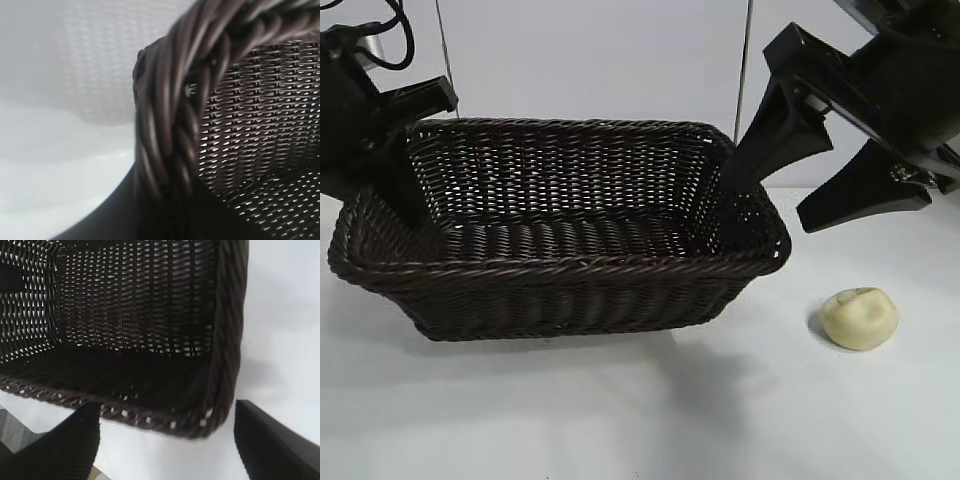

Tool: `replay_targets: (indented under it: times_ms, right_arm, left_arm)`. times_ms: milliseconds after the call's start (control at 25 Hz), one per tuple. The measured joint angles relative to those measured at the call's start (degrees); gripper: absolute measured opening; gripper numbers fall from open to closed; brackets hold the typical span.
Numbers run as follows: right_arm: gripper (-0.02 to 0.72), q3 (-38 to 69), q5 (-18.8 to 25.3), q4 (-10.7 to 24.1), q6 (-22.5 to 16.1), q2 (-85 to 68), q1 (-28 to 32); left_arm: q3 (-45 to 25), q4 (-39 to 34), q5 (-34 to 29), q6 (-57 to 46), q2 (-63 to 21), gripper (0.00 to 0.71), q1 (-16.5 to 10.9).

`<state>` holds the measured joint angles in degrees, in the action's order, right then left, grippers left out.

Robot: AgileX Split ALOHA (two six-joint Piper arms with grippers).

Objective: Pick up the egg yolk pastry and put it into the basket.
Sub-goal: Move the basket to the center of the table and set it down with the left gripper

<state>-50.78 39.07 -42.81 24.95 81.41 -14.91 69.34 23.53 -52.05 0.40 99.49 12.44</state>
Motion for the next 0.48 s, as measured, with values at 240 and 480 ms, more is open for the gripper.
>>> replay_targets:
  times_ms: [240,480]
  right_arm:
    - [0.54,0.0,0.0,0.0,0.0,0.0,0.0]
    - [0.54,0.0,0.0,0.0,0.0,0.0,0.0]
  left_arm:
    - [0.0,0.3,-2.7,4.0,0.0,0.098,0.0]
    - [0.0,0.5,-3.3,5.4,0.0,0.098,0.0]
